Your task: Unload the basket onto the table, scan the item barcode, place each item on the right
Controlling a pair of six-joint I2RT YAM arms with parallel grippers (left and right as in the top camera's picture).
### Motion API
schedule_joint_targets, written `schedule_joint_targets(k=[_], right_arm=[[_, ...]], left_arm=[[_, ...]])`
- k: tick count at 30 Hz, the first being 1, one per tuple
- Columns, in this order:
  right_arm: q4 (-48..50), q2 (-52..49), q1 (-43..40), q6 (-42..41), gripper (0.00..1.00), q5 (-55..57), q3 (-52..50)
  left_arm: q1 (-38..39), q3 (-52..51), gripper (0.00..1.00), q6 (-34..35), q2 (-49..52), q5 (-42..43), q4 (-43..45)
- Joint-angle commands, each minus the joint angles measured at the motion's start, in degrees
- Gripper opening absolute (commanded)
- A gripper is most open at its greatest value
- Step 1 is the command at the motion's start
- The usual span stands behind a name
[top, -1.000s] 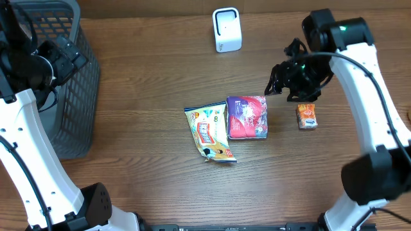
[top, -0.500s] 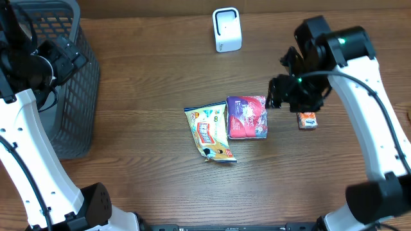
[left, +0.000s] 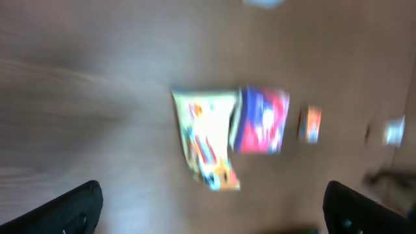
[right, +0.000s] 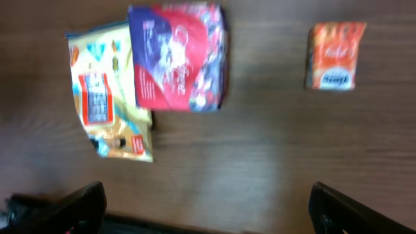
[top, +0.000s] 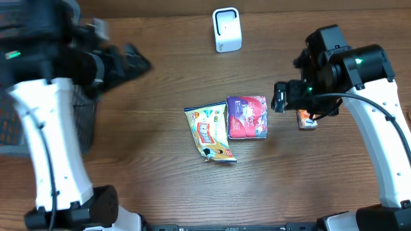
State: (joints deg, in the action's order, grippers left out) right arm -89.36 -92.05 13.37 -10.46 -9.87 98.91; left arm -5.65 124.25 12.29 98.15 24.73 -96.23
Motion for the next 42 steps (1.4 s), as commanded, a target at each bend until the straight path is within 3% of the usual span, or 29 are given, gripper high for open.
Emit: schedule_joint_targets(k=[1, 5, 13, 20, 23, 30, 32, 36, 39, 40, 42], right_arm=[[2.4, 0.3, -2.9, 0.0, 1.00, 2.4, -0.2], [4.1, 0.3, -5.1, 0.0, 1.00, 2.4, -0.2], [6.5, 0.3, -6.7, 0.2, 1.00, 9.0, -0.2], [8.8, -0.3, -6.8, 0.2, 1.00, 9.0, -0.2], [8.7, -1.2, -6.8, 0.2, 1.00, 9.9, -0.2], [8.2, -2.6, -6.8, 0.2, 1.00, 11.4, -0.3], [8.3, -2.6, -6.8, 0.1, 1.00, 11.0, -0.3], [8.3, -2.7, -6.7, 0.2, 1.00, 7.9, -0.3], [8.3, -3.2, -6.7, 0.2, 1.00, 3.8, -0.3], [8.3, -3.6, -6.7, 0.2, 1.00, 2.7, -0.3], [8.5, -4.7, -6.6, 0.2, 1.00, 1.0, -0.3]], left_arm=[[7.5, -9.2, 1.00, -3.3, 0.9, 2.1, 2.1], [13.3, -15.9, 1.00, -1.9, 3.0, 3.8, 7.3], [24.7, -26.4, 0.87, -0.6, 9.7, 9.9, 20.7], [32.8, -33.7, 0.72, 10.2, 18.1, 9.4, 36.2], [34.8, -33.9, 0.71, 11.8, 22.3, 9.4, 38.6], [35.7, -33.9, 0.57, 11.7, 26.9, 8.7, 39.0], [35.6, -33.8, 0.49, 11.7, 26.9, 6.9, 39.4], [35.4, -33.7, 0.24, 11.7, 26.8, 5.9, 39.6], [34.1, -33.6, 0.19, 11.7, 26.8, 5.3, 39.4], [33.6, -33.6, 0.09, 11.7, 26.8, 5.6, 39.2], [31.9, -33.4, 0.04, 11.6, 26.8, 8.4, 38.1]])
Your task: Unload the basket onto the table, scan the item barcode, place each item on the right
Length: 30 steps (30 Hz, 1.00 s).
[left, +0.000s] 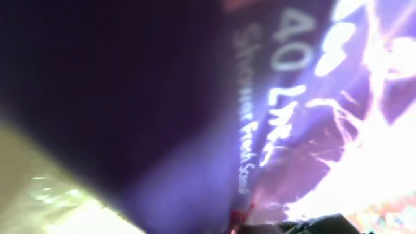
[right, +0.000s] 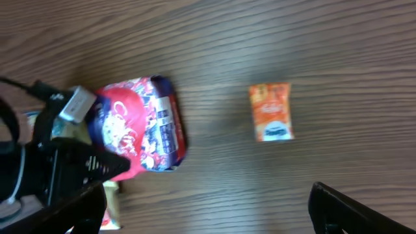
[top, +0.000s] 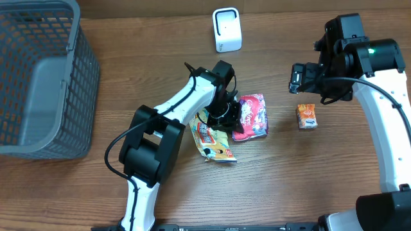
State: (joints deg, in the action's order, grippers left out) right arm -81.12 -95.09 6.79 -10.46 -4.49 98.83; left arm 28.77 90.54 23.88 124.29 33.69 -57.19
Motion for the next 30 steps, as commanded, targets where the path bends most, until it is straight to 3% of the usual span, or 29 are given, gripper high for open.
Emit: schedule_joint_targets(k=[1, 4, 9, 17, 25, 30], right_arm=[[0.3, -2.3, 0.0, 0.2, 1.00, -5.2, -0.3], [2.1, -5.0, 0.0, 0.2, 1.00, -8.7, -1.2], [10.1, -8.7, 0.0, 0.2, 1.00, -18.8, -8.1], [35.6, -9.5, 0.0, -1.2, 1.00, -39.0, -27.4], [60.8, -9.5, 1.6, -17.2, 0.93, -40.6, -42.9], [65.4, -9.6, 5.4, -19.9, 0.93, -37.9, -44.9]], left_arm=[[-3.2, 0.4, 0.04, -0.3, 0.7, 1.1, -1.4], [-5.7, 0.4, 0.04, -1.6, 0.7, 4.9, -3.5], [-8.2, 0.3, 0.04, -1.6, 0.7, 1.9, -5.3], [-8.5, 0.3, 0.06, -0.9, 0.7, 0.1, -5.8], [-8.4, 0.3, 0.05, 1.5, 0.7, 0.0, -5.8], [-7.4, 0.3, 0.04, 1.9, 0.7, 0.0, -6.3]])
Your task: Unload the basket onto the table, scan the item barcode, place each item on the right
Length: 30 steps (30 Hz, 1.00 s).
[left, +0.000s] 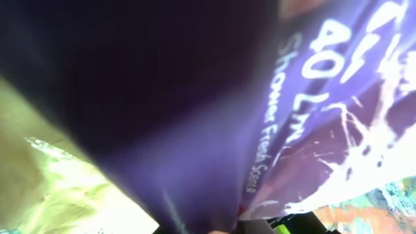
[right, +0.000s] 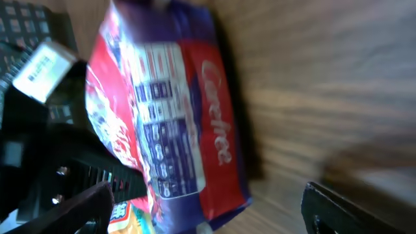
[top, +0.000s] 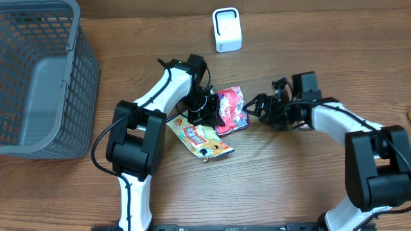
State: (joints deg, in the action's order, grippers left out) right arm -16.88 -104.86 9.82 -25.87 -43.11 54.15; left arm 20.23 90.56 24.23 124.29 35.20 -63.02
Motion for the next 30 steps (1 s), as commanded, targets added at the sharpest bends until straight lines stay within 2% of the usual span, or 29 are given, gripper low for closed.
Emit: schedule_joint_targets(k=[1, 6, 7, 8, 10, 11, 13, 14, 16, 18, 23, 27, 30], right_arm=[[1.2, 0.2, 3.1, -5.7, 0.92, 1.9, -0.3], [1.9, 0.2, 7.2, -7.6, 0.87, 7.0, -0.3], [2.1, 0.1, 7.8, -7.6, 0.80, 8.0, -0.3], [2.1, 0.1, 7.8, -7.6, 0.67, 8.5, -0.3], [2.1, 0.2, 7.8, -7.6, 0.51, 8.6, -0.2], [2.1, 0.2, 7.6, -7.3, 0.45, 8.6, -0.2], [1.8, 0.2, 7.0, -6.7, 0.39, 9.0, 0.0], [1.4, 0.2, 6.6, -5.9, 0.35, 9.2, 0.4], [-0.4, 0.2, 5.9, -3.7, 0.19, 9.5, 1.9], [-4.6, 0.5, 5.4, -1.8, 0.04, 11.2, 4.6], [-21.3, 3.0, 5.2, 3.7, 0.04, 26.6, 15.3], [-36.6, 5.9, 6.6, 4.9, 0.04, 46.1, 26.5], [-44.6, 7.3, 8.6, 4.3, 0.04, 61.0, 32.6]], left_arm=[[1.5, 0.3, 0.04, 1.6, 0.7, -1.5, -0.6], [3.2, 0.3, 0.04, 2.0, 0.7, -2.4, -0.9], [3.2, 0.3, 0.04, 2.6, 0.7, -2.9, -1.3], [3.2, 0.3, 0.04, 2.6, 0.7, -3.1, -1.5], [3.2, 0.3, 0.07, 2.6, 0.7, -4.5, -1.7], [3.0, 0.3, 0.12, 2.6, 0.7, -5.5, -1.9], [2.8, 0.3, 0.29, 2.6, 0.7, -7.5, -2.8], [2.7, 0.3, 0.39, 2.6, 0.7, -8.4, -3.1], [2.4, 0.3, 0.63, 1.4, 0.7, -8.7, -4.1], [1.8, 0.7, 0.72, 0.8, 0.7, -8.8, -5.8], [-0.5, 4.6, 0.74, -2.0, 0.6, -8.8, -10.9], [-1.9, 9.9, 0.75, -3.3, 0.5, -8.8, -14.6], [-2.5, 11.9, 0.75, -3.2, 0.5, -8.8, -14.4]])
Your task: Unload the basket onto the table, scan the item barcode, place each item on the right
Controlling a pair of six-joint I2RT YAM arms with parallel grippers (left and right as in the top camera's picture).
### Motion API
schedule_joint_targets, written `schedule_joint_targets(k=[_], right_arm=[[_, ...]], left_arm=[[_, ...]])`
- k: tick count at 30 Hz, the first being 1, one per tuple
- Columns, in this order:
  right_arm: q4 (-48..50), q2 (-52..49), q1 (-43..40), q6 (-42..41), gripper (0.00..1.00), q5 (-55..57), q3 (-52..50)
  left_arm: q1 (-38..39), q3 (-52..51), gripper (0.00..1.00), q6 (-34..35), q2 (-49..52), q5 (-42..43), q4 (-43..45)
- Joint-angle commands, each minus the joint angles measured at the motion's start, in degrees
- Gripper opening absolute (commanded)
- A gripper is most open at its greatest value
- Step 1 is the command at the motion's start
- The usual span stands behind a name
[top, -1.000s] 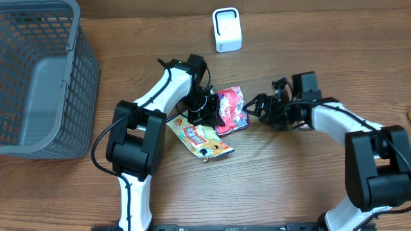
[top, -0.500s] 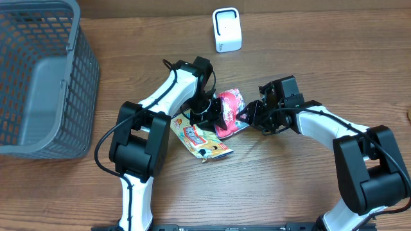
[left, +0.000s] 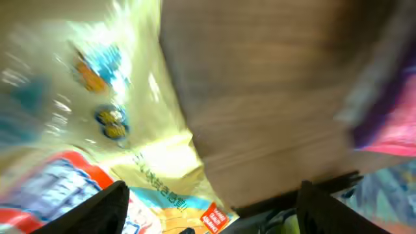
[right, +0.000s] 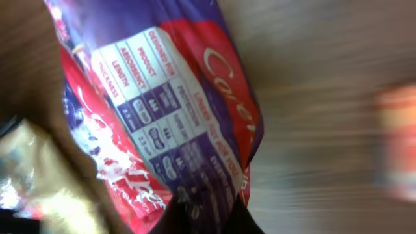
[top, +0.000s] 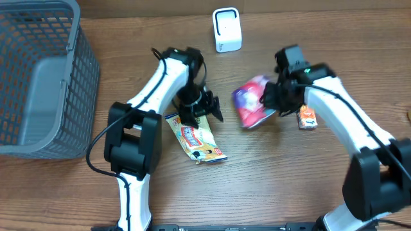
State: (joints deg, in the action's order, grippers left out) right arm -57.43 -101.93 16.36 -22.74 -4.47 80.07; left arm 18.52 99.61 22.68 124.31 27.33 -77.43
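The purple and red pack (top: 252,101) hangs off the table right of centre, with my right gripper (top: 271,96) shut on its edge. In the right wrist view the pack (right: 175,110) fills the frame, printed label side facing the camera, and my right gripper (right: 208,218) pinches its lower edge. My left gripper (top: 200,110) is open and empty, low over the yellow snack packet (top: 194,136). In the left wrist view my left gripper (left: 211,209) straddles that yellow packet (left: 110,123). The white scanner (top: 227,29) stands at the back centre.
A grey wire basket (top: 38,77) fills the left end of the table. A small orange packet (top: 308,117) lies just right of my right arm. The table's wood surface (top: 276,173) stretches across the front.
The pack has passed from my left gripper to my right one. It now hangs farther right and higher. My left gripper has opened and stays by the yellow packet.
At first both grippers were open high over the table, and the pack lay beside the yellow packet. Then my left gripper was down on the pack. Later it held the pack tilted up, with my right gripper open next to it. Now my right gripper holds it.
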Motion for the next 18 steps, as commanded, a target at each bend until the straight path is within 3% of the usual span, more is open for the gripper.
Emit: schedule_joint_targets(k=[1, 4, 7, 13, 18], right_arm=[[-6.0, 4.6, 2.9, -0.4, 0.04, 26.8, 7.8], [-10.3, 4.7, 6.1, -5.5, 0.04, 37.8, 8.7], [-11.5, 3.5, 8.7, -10.4, 0.04, 42.0, 6.4], [-10.7, -1.0, 11.7, -15.5, 0.04, 46.0, -0.7], [-12.0, -3.3, 16.5, -17.8, 0.04, 43.1, -1.3]], left_arm=[[-1.0, 2.9, 0.75, -1.6, 0.4, -0.9, 0.5], [-1.2, 2.9, 0.75, -1.4, 0.5, -1.0, 1.4], [-1.2, 2.9, 0.75, -1.5, 0.5, -1.0, 1.3], [-0.8, 2.9, 0.76, -1.5, 0.5, -3.8, 1.0], [-0.9, 2.9, 0.78, -1.5, 0.5, -4.2, 1.0]])
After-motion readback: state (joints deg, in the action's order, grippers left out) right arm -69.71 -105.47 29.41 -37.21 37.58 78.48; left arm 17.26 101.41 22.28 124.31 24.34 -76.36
